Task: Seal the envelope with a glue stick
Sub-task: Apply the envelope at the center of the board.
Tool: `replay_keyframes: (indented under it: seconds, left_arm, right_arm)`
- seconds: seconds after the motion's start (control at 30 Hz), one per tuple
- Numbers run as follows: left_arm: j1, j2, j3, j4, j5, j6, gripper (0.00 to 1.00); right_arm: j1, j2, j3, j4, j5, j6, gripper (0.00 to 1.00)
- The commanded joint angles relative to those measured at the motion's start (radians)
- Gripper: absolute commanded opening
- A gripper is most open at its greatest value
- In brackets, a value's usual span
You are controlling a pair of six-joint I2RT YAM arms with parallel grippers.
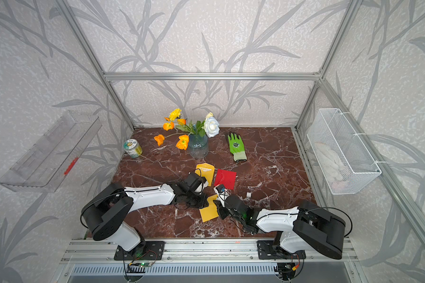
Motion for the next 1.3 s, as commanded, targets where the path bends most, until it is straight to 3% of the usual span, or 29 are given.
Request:
replay_keyframes:
  seconds: [0.0, 0.53, 0.8, 1.0, 1.27]
  left_arm:
    - [-0.002, 0.047, -0.005, -0.048, -0.041, 0.007, 0.05]
    - [0.000, 0.037, -0.003, -0.073, -0.041, 0.014, 0.05]
    - [0.001, 0.050, 0.008, -0.078, -0.040, 0.011, 0.05]
    - [0.002, 0.047, 0.022, -0.094, -0.047, 0.008, 0.05]
    - [0.003, 0.049, 0.050, -0.111, -0.056, 0.003, 0.05]
  right_arm:
    - [0.005, 0.056, 0.015, -0.012, 0.014, -0.004, 0.00]
    - [0.007, 0.200, 0.103, -0.069, 0.261, 0.065, 0.00]
    - [0.006, 0.187, 0.118, -0.096, 0.233, 0.056, 0.00]
    - [0.006, 0.065, 0.128, -0.154, 0.168, 0.030, 0.00]
    - [-0.008, -0.217, 0.164, -0.303, 0.177, -0.001, 0.00]
